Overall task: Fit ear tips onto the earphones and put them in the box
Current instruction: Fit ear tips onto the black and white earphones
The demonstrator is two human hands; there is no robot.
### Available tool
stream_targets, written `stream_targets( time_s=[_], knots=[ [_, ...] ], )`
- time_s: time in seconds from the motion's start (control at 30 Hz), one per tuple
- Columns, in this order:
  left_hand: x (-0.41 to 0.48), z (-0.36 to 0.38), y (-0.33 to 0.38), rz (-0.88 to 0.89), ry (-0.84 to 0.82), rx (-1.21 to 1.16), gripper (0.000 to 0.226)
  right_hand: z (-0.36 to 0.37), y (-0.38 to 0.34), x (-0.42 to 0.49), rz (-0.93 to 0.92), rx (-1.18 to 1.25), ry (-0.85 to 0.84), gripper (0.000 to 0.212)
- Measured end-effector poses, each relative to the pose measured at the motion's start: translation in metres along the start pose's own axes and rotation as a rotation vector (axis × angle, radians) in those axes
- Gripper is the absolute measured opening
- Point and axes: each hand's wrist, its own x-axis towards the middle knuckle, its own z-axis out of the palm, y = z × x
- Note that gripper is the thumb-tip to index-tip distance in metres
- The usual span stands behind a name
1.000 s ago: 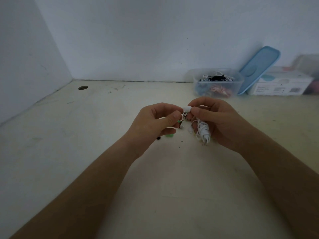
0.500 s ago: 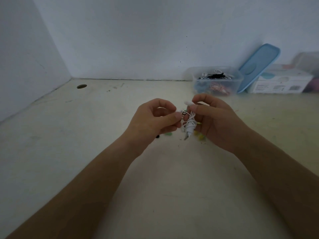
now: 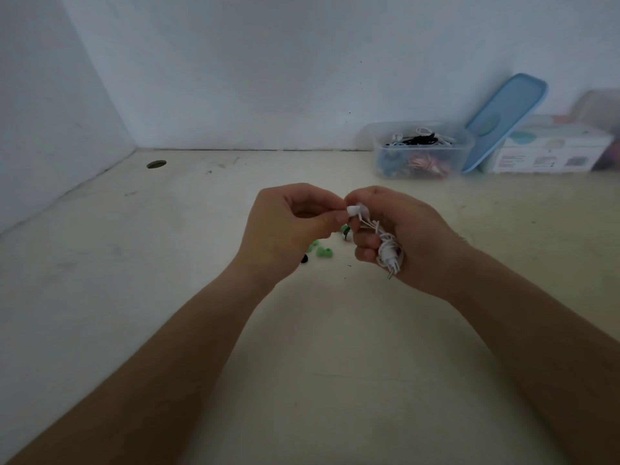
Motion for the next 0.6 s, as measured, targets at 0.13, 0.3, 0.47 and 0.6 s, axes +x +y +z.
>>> stream_targets(
  time_s=[0.13, 0.3, 0.47, 0.6],
  knots=[
    [0.001, -0.001, 0.0, 0.008, -0.01, 0.031, 0.009, -0.004, 0.004, -0.001, -0.095, -0.128, -0.007, 0.007],
    [0.017, -0.031, -0.01, -0.071, 0.15, 0.123, 0.01, -0.012, 0.002, 0.001, -0.132, -0.194, 0.079, 0.004],
    [0.024, -0.051, -0.035, -0.119, 0.034, 0.576, 0.012, -0.014, 0.002, 0.002, -0.136, -0.213, 0.11, 0.007],
    [0.023, -0.047, -0.034, -0.173, -0.148, 0.741, 0.01, -0.012, 0.004, 0.002, -0.117, -0.206, 0.103, 0.009]
  ],
)
